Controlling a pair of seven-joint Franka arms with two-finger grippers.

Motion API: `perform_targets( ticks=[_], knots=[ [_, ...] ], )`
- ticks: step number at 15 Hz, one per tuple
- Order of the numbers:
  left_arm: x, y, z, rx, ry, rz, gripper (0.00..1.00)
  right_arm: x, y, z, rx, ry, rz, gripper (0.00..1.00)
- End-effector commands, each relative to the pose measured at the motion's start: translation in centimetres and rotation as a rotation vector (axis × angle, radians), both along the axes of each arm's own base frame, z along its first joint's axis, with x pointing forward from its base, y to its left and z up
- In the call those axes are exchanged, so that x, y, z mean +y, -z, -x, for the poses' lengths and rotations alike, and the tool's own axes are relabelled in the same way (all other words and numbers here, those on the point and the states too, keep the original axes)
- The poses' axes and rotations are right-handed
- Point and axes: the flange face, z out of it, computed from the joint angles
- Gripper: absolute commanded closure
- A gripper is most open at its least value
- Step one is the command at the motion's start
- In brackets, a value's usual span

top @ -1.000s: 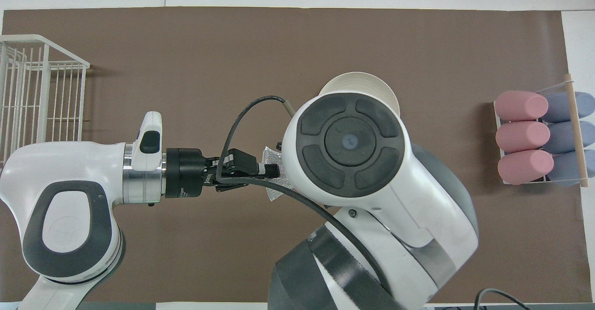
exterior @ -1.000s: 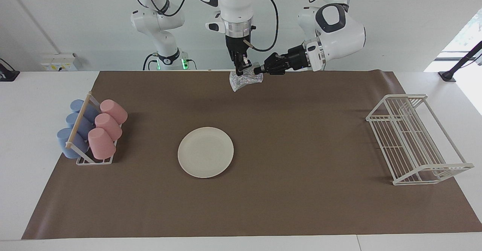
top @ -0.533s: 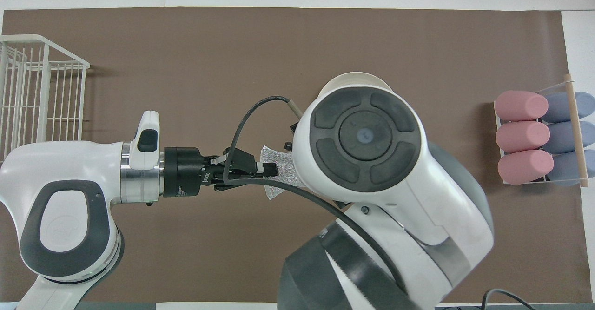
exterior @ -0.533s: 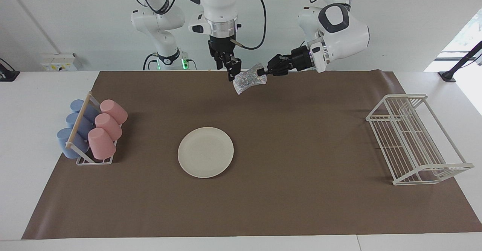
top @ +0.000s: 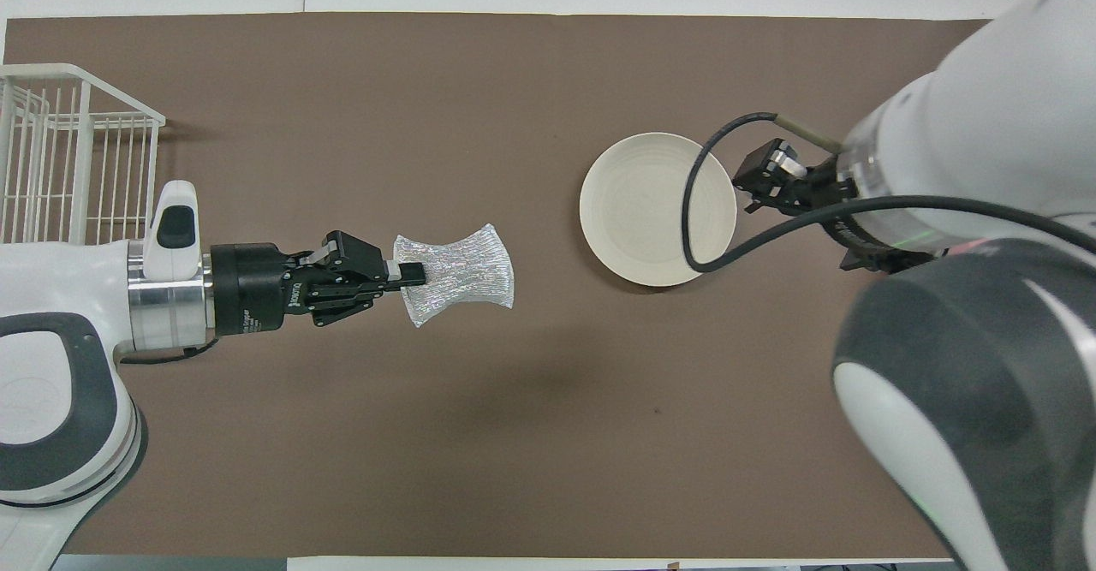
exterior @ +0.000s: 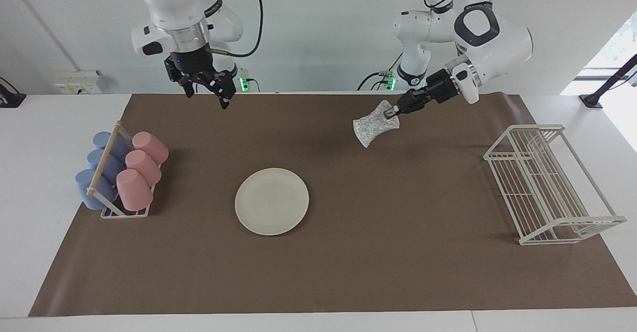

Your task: Wipe plate with sponge

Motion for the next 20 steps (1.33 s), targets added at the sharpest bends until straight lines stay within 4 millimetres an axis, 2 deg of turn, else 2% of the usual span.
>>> perform_targets(
  ticks=[1,3,4,6,7,9,11,15,20],
  knots=[
    [1.6,-1.2,-1.5,0.051,0.002,-0.197,1.00,-1.7,-1.3,1.4,0.026,-0.108,-0.001,0.00],
    [3.4,-0.9,-2.0,0.076,-0.006,-0.287,1.00,-3.5,-1.5,1.4,0.036,-0.196,-0.005,0.00],
    [4.6,-1.4,-2.2,0.083,-0.004,-0.312,1.00,-4.5,-1.4,1.6,0.037,-0.240,-0.006,0.00],
    [5.5,-2.1,-3.4,0.074,0.049,-0.438,1.00,-5.4,-0.7,1.4,0.046,-0.296,-0.011,0.00],
    [5.9,-2.8,-4.1,0.084,0.063,-0.495,1.00,-4.3,-0.8,1.4,0.034,-0.323,-0.011,0.00],
    [6.7,-4.0,-5.2,0.092,0.073,-0.635,1.00,-6.0,-0.7,1.0,0.030,-0.308,-0.019,0.00],
    [7.5,-4.9,-5.8,0.108,0.104,-0.748,1.00,-6.5,-0.4,0.8,0.038,-0.349,-0.023,0.00],
    [9.1,-5.8,-5.9,0.111,0.154,-1.011,1.00,-7.3,0.1,1.0,0.055,-0.375,-0.025,0.00],
    [12.0,-6.7,-6.1,0.103,0.182,-1.333,1.00,-9.6,0.0,1.0,0.075,-0.360,-0.034,0.00]
  ],
)
